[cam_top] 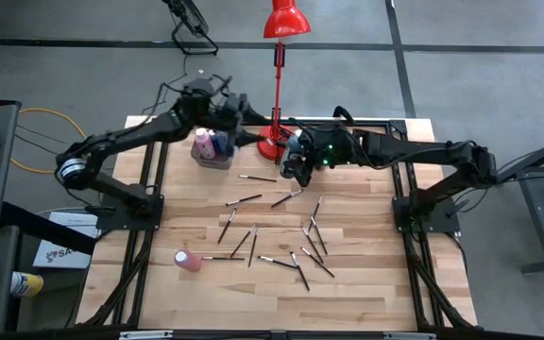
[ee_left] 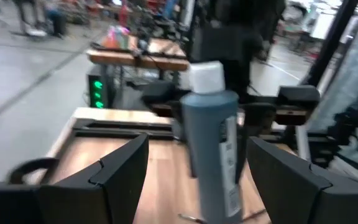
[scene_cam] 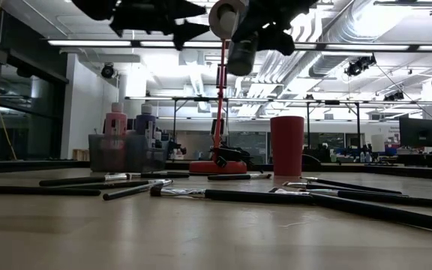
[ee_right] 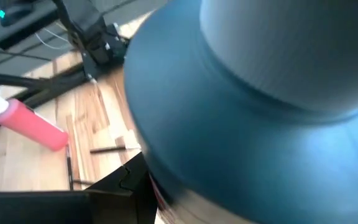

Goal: Pick & Place Paint Supplies
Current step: Put the large dark blue black paint bottle into the bin

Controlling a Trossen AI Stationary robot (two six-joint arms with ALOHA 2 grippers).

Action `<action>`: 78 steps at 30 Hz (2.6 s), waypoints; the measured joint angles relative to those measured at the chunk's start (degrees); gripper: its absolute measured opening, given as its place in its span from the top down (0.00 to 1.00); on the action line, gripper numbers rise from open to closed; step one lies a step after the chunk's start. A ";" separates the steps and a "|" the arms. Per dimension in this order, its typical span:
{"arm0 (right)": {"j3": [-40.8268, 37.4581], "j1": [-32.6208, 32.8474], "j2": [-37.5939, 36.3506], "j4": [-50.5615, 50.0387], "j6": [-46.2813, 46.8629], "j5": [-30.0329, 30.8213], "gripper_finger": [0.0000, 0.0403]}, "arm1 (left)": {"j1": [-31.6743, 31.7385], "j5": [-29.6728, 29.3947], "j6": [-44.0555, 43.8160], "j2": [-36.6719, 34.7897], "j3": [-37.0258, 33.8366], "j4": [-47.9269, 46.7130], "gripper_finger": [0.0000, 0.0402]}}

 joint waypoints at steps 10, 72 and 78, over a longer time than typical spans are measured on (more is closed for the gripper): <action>-0.02 -0.41 3.45 1.32 -2.16 -4.49 0.56 | -7.89 -2.15 0.00 9.71 9.05 -0.18 0.34; 0.13 0.88 -1.69 -3.13 -5.13 -4.22 0.37 | -8.77 -3.07 -0.73 11.62 12.00 -5.45 0.71; 0.13 1.03 -6.38 -7.87 -5.09 0.39 0.34 | -7.65 -10.63 10.03 8.85 11.98 -15.03 0.71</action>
